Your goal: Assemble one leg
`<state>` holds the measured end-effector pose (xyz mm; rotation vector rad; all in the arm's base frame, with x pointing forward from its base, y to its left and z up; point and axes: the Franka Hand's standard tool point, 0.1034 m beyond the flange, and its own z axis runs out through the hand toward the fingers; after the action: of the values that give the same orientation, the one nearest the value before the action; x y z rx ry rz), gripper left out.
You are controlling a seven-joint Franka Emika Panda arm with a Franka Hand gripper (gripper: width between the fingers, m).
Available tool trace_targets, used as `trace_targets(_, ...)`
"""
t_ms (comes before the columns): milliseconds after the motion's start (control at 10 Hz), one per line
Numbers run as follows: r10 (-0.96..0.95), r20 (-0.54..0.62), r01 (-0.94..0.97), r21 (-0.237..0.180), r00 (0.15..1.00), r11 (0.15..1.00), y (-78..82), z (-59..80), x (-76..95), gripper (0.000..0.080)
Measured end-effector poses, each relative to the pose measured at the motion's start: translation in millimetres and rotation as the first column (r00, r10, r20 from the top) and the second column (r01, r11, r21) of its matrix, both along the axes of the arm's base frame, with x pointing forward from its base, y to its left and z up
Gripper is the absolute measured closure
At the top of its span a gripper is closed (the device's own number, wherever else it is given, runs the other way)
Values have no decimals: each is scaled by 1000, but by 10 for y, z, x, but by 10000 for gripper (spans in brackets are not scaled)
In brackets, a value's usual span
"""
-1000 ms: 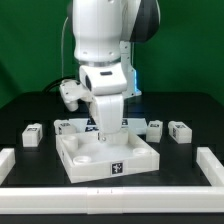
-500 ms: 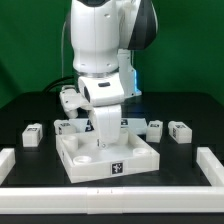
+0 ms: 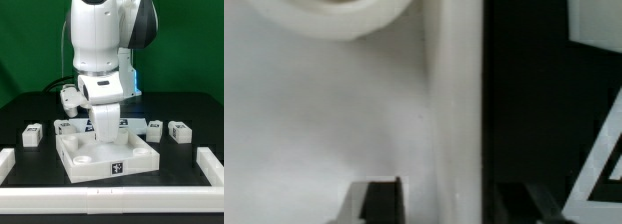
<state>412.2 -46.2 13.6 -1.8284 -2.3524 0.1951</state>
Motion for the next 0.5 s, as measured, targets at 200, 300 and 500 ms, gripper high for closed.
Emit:
trace_targets(200,0,5,0,0,1000,1000,-1,8,13,729)
trace_targets(300,0,5,0,0,1000,1000,-1,8,13,729)
trace_targets(500,0,5,0,0,1000,1000,-1,8,13,729)
